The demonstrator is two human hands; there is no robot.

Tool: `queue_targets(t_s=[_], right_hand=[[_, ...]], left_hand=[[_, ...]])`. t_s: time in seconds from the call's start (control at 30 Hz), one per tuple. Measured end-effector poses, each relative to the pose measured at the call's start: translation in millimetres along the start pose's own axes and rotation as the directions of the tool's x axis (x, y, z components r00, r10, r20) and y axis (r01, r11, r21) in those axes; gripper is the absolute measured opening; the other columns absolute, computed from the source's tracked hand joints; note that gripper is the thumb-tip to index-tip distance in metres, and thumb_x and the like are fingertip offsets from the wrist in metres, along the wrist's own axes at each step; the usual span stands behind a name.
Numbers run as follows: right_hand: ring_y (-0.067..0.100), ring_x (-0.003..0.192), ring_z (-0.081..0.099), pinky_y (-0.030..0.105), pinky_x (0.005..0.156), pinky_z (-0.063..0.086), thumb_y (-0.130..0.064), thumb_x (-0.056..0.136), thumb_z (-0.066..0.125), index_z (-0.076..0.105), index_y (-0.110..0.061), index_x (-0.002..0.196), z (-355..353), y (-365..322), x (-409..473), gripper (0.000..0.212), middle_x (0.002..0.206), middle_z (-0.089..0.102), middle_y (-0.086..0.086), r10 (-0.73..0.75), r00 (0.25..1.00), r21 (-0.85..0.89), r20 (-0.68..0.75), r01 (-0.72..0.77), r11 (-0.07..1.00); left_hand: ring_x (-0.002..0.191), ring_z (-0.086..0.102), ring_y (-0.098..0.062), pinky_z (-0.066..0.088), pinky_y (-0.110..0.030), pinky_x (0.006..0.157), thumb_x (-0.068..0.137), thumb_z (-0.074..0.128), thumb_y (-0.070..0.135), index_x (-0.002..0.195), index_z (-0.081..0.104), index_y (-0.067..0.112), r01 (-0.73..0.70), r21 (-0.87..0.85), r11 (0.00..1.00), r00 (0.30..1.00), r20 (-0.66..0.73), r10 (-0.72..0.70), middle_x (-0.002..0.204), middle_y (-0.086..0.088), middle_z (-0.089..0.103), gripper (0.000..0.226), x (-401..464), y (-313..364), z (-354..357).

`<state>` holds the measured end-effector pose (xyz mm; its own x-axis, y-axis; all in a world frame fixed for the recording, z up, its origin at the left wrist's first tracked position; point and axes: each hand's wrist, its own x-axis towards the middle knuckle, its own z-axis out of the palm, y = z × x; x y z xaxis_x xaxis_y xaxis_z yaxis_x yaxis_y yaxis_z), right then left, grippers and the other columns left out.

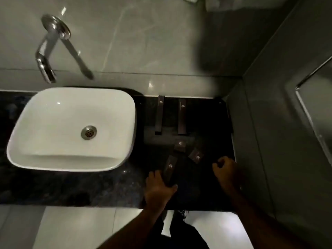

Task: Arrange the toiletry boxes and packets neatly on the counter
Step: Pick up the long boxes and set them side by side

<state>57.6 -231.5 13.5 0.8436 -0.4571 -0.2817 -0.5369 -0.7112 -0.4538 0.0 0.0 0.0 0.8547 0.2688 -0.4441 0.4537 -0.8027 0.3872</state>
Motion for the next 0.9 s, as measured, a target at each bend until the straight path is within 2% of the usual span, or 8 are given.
queue_targets(t_s=[0.1, 0.17, 0.23, 0.43, 0.57, 0.73, 0.83, 0.9], right_hand=[[0.036, 0.083, 0.061, 0.046, 0.074, 0.052, -0.027, 0.076, 0.07, 0.064, -0.015, 0.078, 3.0, -37.1, 25.7, 0.013, 0.086, 0.068, 0.013, -0.107, 0.987, -0.029, -0.117, 0.104, 0.994], [0.036, 0.089, 0.057, 0.048, 0.081, 0.047, -0.037, 0.074, 0.065, 0.062, -0.019, 0.075, 4.4, -81.9, 52.0, 0.019, 0.089, 0.065, 0.009, -0.196, 0.963, -0.087, -0.187, 0.183, 0.979], [0.036, 0.099, 0.055, 0.05, 0.087, 0.039, -0.048, 0.074, 0.059, 0.064, -0.019, 0.08, 11.9, -125.4, 80.6, 0.031, 0.097, 0.065, 0.009, -0.259, 0.952, -0.172, -0.164, 0.231, 0.958], [0.045, 0.128, 0.045, 0.063, 0.107, 0.019, -0.062, 0.074, 0.061, 0.056, -0.01, 0.125, 55.2, -194.2, 148.1, 0.073, 0.135, 0.055, 0.021, -0.011, 0.988, -0.325, 0.155, 0.061, 0.944], [0.044, 0.13, 0.044, 0.062, 0.108, 0.022, -0.061, 0.072, 0.069, 0.051, -0.011, 0.129, 71.1, -203.8, 154.0, 0.078, 0.139, 0.051, 0.02, -0.02, 0.986, -0.355, 0.165, 0.078, 0.931], [0.035, 0.12, 0.056, 0.05, 0.106, 0.035, -0.057, 0.072, 0.069, 0.059, -0.017, 0.12, 60.2, -218.5, 138.4, 0.064, 0.127, 0.063, 0.01, -0.089, 0.995, -0.111, 0.044, 0.093, 0.989], [0.023, 0.1, 0.066, 0.036, 0.087, 0.049, -0.06, 0.067, 0.065, 0.066, -0.02, 0.109, 39.6, -225.6, 99.1, 0.059, 0.109, 0.071, 0.002, -0.14, 0.989, 0.071, -0.057, 0.144, 0.987], [0.018, 0.089, 0.063, 0.029, 0.073, 0.047, -0.057, 0.069, 0.067, 0.064, -0.021, 0.108, 37.1, -213.8, 54.6, 0.054, 0.102, 0.069, 0.0, -0.152, 0.987, 0.107, -0.048, 0.156, 0.982]], left_hand=[[0.105, 0.056, -0.028, 0.05, -0.042, 0.081, 0.06, 0.068, 0.06, 0.12, 0.051, 0.02, 0.007, 0.084, 0.996, 1.0, 0.0, -0.007, 0.116, -0.004, 0.054, 0.074, 5.8, 2.1, 6.5], [0.103, 0.058, -0.026, 0.051, -0.043, 0.081, 0.067, 0.068, 0.052, 0.115, 0.052, 0.024, 0.047, -0.005, 0.999, 0.999, 0.008, -0.047, 0.112, -0.001, 0.055, 0.058, 15.1, 1.2, 4.0], [0.099, 0.061, -0.025, 0.052, -0.043, 0.081, 0.069, 0.069, 0.047, 0.109, 0.053, 0.025, 0.074, -0.119, 0.99, 0.997, -0.012, -0.076, 0.108, 0.001, 0.057, 0.049, 21.6, -4.9, -0.8], [0.093, 0.066, -0.022, 0.05, -0.034, 0.078, 0.074, 0.069, 0.052, 0.106, 0.058, 0.025, 0.124, -0.186, 0.975, 0.985, -0.099, -0.144, 0.108, 0.003, 0.062, 0.043, 32.8, -32.2, -14.8], [0.088, 0.067, -0.022, 0.053, -0.034, 0.072, 0.073, 0.069, 0.055, 0.1, 0.062, 0.028, 0.113, -0.182, 0.977, 0.985, -0.112, -0.134, 0.106, 0.005, 0.061, 0.039, 33.9, -43.6, -14.3], [0.088, 0.067, -0.023, 0.056, -0.039, 0.074, 0.071, 0.067, 0.061, 0.101, 0.062, 0.029, 0.139, -0.181, 0.973, 0.982, -0.1, -0.159, 0.104, 0.004, 0.061, 0.044, 38.1, -50.7, -12.1], [0.09, 0.066, -0.023, 0.055, -0.039, 0.075, 0.07, 0.066, 0.065, 0.1, 0.06, 0.031, 0.141, -0.172, 0.975, 0.983, -0.089, -0.158, 0.103, 0.005, 0.061, 0.046, 39.2, -52.5, -14.7], [0.091, 0.066, -0.023, 0.054, -0.041, 0.078, 0.069, 0.065, 0.068, 0.1, 0.061, 0.032, 0.14, -0.181, 0.973, 0.986, -0.065, -0.154, 0.104, 0.006, 0.061, 0.048, 40.0, -54.6, -16.7]])
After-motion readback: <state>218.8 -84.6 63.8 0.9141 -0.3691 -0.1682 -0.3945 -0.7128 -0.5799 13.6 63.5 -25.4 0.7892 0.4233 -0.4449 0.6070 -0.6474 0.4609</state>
